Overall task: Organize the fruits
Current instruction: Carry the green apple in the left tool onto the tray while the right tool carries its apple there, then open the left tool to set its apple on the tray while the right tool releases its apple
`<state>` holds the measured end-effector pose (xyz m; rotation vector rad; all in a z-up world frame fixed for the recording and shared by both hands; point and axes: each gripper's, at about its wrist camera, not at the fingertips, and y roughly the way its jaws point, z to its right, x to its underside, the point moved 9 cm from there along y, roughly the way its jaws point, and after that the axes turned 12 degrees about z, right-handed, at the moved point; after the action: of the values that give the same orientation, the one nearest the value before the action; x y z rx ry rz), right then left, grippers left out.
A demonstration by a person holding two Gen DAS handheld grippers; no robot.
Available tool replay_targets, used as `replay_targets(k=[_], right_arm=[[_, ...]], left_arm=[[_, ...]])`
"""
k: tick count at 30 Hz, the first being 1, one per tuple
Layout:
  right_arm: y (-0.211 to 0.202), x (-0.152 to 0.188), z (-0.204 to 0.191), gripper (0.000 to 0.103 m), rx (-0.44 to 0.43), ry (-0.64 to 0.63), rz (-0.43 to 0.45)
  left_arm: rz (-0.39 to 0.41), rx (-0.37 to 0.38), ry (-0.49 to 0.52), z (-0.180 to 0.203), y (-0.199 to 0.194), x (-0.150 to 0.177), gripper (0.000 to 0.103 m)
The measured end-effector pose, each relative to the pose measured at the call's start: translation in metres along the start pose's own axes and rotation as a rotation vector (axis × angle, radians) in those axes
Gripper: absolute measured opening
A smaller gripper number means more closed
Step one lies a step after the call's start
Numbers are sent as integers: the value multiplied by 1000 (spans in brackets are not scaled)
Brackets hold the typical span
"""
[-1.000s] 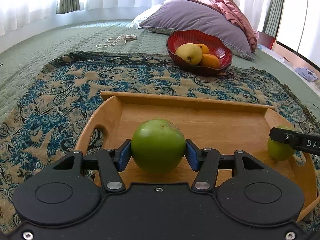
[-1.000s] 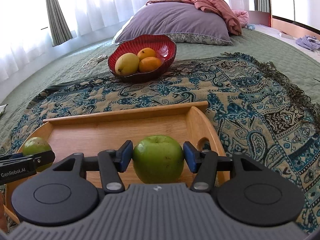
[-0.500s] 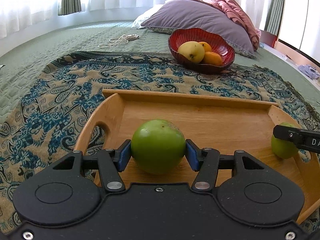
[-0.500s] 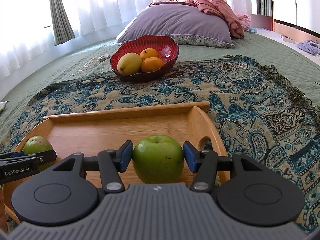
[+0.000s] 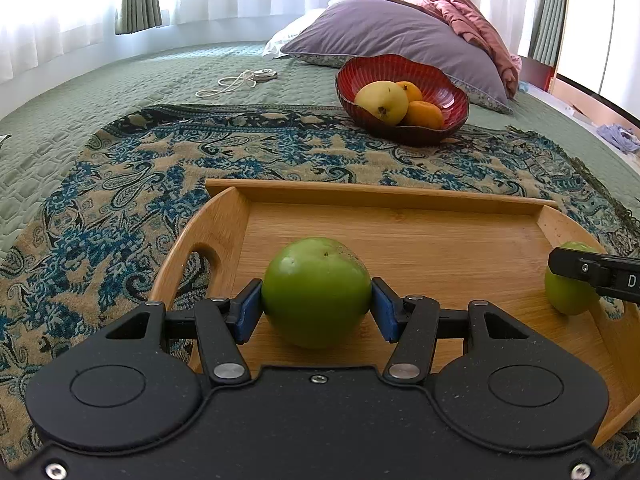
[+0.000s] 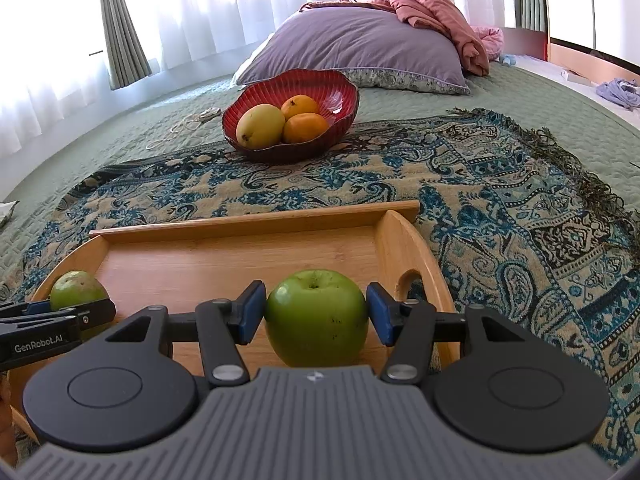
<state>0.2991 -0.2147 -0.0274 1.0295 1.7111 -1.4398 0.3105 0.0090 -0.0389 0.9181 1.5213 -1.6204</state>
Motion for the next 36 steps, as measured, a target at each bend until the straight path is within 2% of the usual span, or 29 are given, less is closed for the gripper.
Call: replay_targets(k=[14,25,36], right_arm=[[-4,2,-4,62,-10,-33,-7],[-16,4,-4,63,-28,-49,-5],[-41,5,-4,63,-70,-58,25]], left_arm=[[-8,-10,41,3,-5,2,56],[1,11,65,9,-18,4,74],[20,30,76,12,-44,9,87]])
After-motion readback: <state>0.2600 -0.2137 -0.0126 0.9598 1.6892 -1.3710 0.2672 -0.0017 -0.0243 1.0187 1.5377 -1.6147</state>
